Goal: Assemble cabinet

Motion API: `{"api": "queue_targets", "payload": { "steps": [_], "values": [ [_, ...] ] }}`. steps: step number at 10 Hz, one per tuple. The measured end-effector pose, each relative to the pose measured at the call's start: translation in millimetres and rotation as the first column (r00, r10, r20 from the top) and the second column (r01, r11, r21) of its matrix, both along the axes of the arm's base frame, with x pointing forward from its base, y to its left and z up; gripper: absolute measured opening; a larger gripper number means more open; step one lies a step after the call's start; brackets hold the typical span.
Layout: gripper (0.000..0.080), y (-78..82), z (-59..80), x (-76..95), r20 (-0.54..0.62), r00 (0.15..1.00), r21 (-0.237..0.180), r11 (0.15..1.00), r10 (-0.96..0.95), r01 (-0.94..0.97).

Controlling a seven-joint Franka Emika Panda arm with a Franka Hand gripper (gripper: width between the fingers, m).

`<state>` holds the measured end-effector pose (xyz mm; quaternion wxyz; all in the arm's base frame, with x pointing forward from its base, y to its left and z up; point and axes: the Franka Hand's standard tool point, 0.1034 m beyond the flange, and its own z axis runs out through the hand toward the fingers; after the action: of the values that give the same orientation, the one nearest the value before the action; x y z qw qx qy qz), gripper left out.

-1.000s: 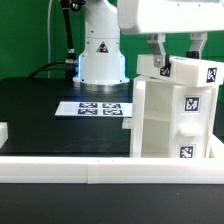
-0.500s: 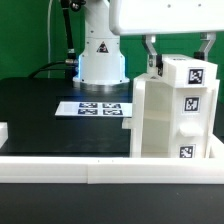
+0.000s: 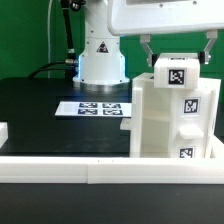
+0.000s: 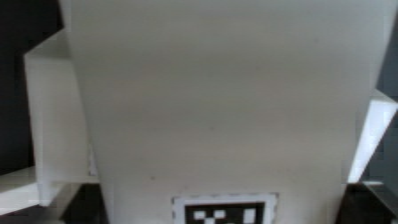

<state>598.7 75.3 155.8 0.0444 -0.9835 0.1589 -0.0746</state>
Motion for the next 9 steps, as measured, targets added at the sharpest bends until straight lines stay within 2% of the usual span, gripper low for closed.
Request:
{"api": "queue_targets", "payload": {
  "steps": [3,6,8,9],
  "values": [
    [0.0558,-0.6,0.5,0.5,-0.013,0.986,0.026,0.985,-0.169,0.169],
    [0.0558,-0.6,0.0,-0.3,-0.036,0.937,0.051,0.935,-0.348,0.350],
    [0.0560,2.5,-3.0,-1.7,-0.040,0.859,0.099,0.854,-0.510,0.511],
    [0.0560,5.6,-4.2,-4.4,-0.064,0.787,0.111,0.779,-0.614,0.617]
  ]
}}
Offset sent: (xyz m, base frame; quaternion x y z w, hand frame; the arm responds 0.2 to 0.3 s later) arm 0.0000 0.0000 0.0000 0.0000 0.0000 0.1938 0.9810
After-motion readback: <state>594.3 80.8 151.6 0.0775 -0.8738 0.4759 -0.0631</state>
